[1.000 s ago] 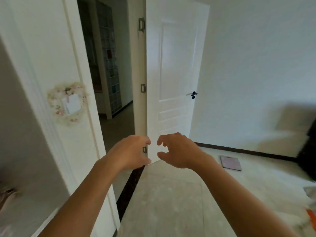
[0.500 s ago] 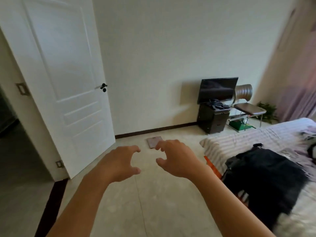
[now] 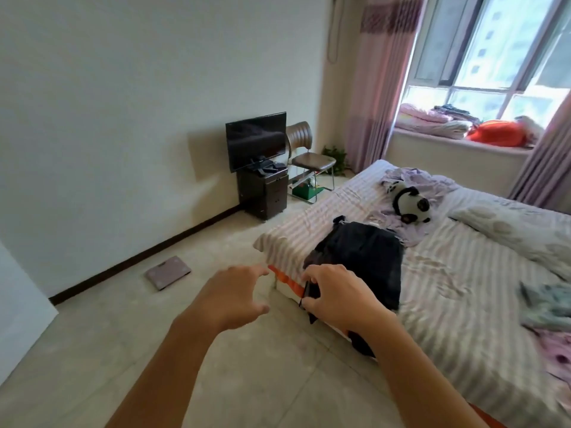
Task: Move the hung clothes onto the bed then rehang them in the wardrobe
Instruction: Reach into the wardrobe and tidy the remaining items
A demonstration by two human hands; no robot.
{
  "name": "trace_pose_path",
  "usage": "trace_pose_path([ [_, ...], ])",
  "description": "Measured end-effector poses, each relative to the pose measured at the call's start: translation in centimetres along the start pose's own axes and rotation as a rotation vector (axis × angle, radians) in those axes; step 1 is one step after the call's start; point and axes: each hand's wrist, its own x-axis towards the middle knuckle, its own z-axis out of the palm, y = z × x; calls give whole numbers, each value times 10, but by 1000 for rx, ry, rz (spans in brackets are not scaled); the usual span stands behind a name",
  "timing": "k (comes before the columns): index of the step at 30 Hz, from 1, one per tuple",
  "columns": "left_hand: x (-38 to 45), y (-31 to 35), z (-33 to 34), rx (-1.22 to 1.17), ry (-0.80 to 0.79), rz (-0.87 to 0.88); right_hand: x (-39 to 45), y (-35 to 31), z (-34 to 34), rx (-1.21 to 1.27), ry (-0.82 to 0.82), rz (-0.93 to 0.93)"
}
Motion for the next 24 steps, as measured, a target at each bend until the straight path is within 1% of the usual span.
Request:
trace_pose_path([
  [3, 48, 5, 3, 23, -25, 125, 19, 21, -7, 14, 29, 105],
  [6, 93, 10, 5, 21, -55, 217, 39, 43, -10, 9, 46, 170],
  [11, 160, 27, 13, 2, -94, 329, 67, 87, -20, -6, 67, 270],
  [14, 201, 44, 22, -10, -138, 374, 84, 117, -26, -13, 85, 325],
  [18, 259, 71, 35, 4, -151, 416, 113, 166, -34, -24, 103, 349],
  [24, 345, 118, 54, 16, -174, 405, 163, 249, -52, -28, 108, 360],
])
